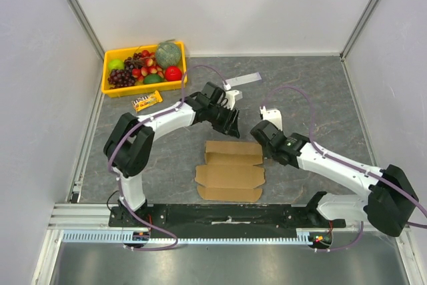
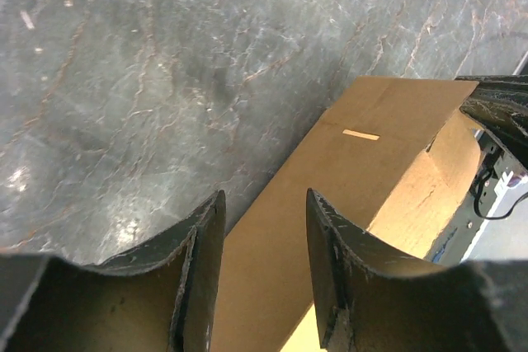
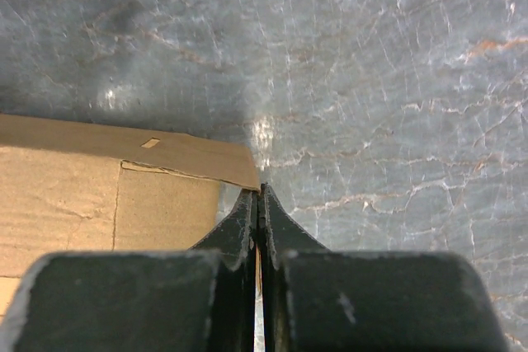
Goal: Fold the paper box
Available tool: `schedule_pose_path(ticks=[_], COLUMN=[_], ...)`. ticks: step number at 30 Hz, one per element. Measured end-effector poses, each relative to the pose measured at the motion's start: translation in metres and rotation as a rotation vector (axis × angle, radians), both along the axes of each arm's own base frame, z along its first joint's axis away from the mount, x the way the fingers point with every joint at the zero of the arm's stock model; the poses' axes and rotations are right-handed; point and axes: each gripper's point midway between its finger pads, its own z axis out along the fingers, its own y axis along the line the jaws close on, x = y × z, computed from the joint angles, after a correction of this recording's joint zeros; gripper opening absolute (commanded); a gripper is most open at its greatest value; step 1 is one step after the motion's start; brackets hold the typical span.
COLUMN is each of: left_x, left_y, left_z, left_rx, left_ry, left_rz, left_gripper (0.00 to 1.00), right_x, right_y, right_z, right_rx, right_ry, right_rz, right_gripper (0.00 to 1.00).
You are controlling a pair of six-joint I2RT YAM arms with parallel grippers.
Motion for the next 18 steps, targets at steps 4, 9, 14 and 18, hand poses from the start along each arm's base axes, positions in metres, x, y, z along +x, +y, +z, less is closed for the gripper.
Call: schedule_pose_path(ticks=[4,9,14,18], left_x=[0.006,0.012,0.01,0.007], left_y=[0.012,0.021,0.035,0.045], left_z=[0.01,0.039,0.058,0.066], left_rx=[0.002,-0.013,-0.019,-0.015], left_ry=[-0.028,-0.117,-0.197,-0.23], left_rz=[0.042,0.09,0.14,0.165], left_gripper=[0.52,0.62,0.65,0.65], right_x=[0.014,0.034,0.05,0.065], right_y=[0.007,0.018,0.02,0.021], right_z=[0.005,0.011,0.012,0.018], right_rx=[-0.011,-0.017,-0.025,-0.006], right_ry=[-0.041,-0.082,-0.111,-0.145], right_rz=[0.024,0.062,0.084,0.103], right_gripper=[0.0,0.0,0.0,0.02])
